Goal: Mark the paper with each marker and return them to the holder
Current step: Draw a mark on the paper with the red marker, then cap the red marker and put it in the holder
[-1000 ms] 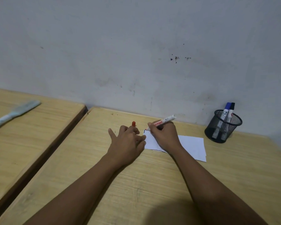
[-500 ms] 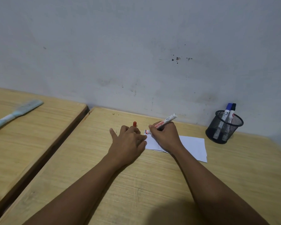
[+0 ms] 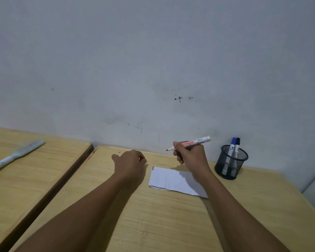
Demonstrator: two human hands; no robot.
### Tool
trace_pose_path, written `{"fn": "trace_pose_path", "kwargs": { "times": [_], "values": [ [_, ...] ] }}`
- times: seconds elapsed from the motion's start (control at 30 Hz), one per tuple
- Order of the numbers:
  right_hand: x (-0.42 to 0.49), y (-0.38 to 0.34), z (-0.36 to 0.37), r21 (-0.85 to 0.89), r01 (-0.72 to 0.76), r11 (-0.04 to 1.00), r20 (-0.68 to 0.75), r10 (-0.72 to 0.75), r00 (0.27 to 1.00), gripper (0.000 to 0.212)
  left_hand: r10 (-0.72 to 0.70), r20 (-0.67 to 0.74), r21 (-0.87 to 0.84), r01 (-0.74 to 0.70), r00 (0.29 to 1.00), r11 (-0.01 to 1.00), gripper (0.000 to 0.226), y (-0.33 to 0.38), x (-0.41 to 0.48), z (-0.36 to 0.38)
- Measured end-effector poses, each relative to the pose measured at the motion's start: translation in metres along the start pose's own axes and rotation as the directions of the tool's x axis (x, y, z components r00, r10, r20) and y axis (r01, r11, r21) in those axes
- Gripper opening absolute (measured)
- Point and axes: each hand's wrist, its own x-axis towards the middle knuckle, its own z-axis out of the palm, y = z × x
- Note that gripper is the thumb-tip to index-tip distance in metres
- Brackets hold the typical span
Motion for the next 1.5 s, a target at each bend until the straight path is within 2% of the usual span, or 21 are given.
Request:
{"fn": "trace_pose_path", "kwargs": {
  "times": [0.1, 0.17, 0.23, 0.4, 0.6, 0.77, 0.83, 0.9, 1.03, 1.23, 1.3, 1.37, 1.43, 1.5],
  "values": [
    [-0.007, -0.013, -0.014, 0.037, 0.010, 0.999, -0.022, -0.009, 1.000, 0.018, -0.001, 0.001, -0.339, 0.001, 1.000, 0.941, 0.008, 0.012, -0.002, -0.012],
    [-0.013, -0.024, -0.016, 0.067, 0.009, 0.998, -0.017, -0.008, 1.000, 0.018, 0.028, 0.015, -0.648, -0.012, 0.999, 0.762, 0.009, 0.027, -0.008, -0.028],
    [-0.019, -0.036, -0.017, 0.091, 0.022, 0.996, -0.016, -0.021, 1.000, 0.017, 0.086, 0.004, -0.798, -0.049, 0.996, 0.600, 0.016, 0.047, -0.018, -0.044],
    [-0.038, -0.071, -0.032, 0.123, 0.099, 0.988, -0.031, -0.096, 0.995, 0.020, 0.200, -0.029, -0.864, -0.125, 0.979, 0.488, 0.013, 0.089, -0.040, -0.072],
    [-0.062, -0.104, -0.068, 0.045, 0.176, 0.983, -0.068, -0.173, 0.983, 0.022, 0.266, -0.016, -0.908, -0.126, 0.964, 0.400, 0.016, 0.123, -0.060, -0.090],
    [-0.078, -0.120, -0.091, -0.027, 0.203, 0.979, 0.007, -0.203, 0.979, 0.026, 0.372, -0.035, -0.894, -0.196, 0.927, 0.404, 0.014, 0.155, -0.070, -0.094],
    [-0.081, -0.126, -0.102, -0.033, 0.207, 0.978, 0.007, -0.207, 0.978, 0.025, 0.409, -0.079, -0.879, -0.257, 0.909, 0.401, 0.017, 0.166, -0.071, -0.096],
    [-0.083, -0.128, -0.112, -0.049, 0.213, 0.976, -0.002, -0.213, 0.977, 0.026, 0.438, -0.145, -0.816, -0.357, 0.887, 0.454, 0.018, 0.176, -0.072, -0.097],
    [-0.083, -0.125, -0.127, -0.049, 0.199, 0.979, -0.068, -0.202, 0.977, 0.032, 0.498, -0.268, -0.631, -0.540, 0.825, 0.557, 0.015, 0.197, -0.070, -0.094],
    [-0.073, -0.111, -0.139, 0.132, 0.164, 0.978, -0.192, -0.137, 0.972, 0.036, 0.553, -0.421, -0.420, -0.695, 0.719, 0.584, 0.015, 0.221, -0.063, -0.074],
    [-0.069, -0.106, -0.141, 0.144, 0.144, 0.979, -0.236, -0.107, 0.966, 0.038, 0.556, -0.419, -0.398, -0.696, 0.718, 0.598, 0.016, 0.225, -0.059, -0.066],
    [-0.065, -0.103, -0.142, 0.147, 0.111, 0.983, -0.286, -0.065, 0.956, 0.044, 0.539, -0.390, -0.418, -0.665, 0.746, 0.619, 0.017, 0.228, -0.053, -0.061],
    [-0.057, -0.098, -0.147, 0.037, 0.107, 0.994, -0.411, -0.083, 0.908, 0.050, 0.503, -0.375, -0.418, -0.627, 0.779, 0.658, 0.018, 0.231, -0.046, -0.056],
    [-0.048, -0.089, -0.159, -0.247, 0.168, 0.954, -0.522, -0.277, 0.807, 0.036, 0.483, -0.379, -0.365, -0.607, 0.790, 0.706, 0.019, 0.233, -0.037, -0.054]
  ]
}}
